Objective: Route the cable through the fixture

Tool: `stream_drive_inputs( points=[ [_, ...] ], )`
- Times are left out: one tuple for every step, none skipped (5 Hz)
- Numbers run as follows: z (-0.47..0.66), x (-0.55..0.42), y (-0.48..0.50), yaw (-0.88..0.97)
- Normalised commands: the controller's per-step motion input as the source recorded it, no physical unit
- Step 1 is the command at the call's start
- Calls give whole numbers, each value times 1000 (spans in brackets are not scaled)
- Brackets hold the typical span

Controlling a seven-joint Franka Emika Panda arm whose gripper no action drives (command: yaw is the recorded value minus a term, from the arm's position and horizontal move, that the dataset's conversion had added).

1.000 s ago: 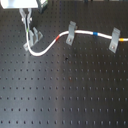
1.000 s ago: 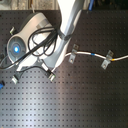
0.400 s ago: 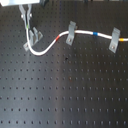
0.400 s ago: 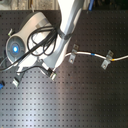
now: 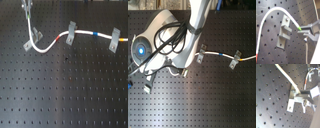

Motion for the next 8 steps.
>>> stream_drive_inputs(
  points=[
    [-242,-17,-55,-491],
    [0,0,0,-83],
    [104,-174,-94,-551],
    [178,-197,-53,-686],
    [211,-192,66,-554],
    [354,-198,177,-666],
    [435,-145,265,-783],
    [196,-33,326,-663]
  ],
)
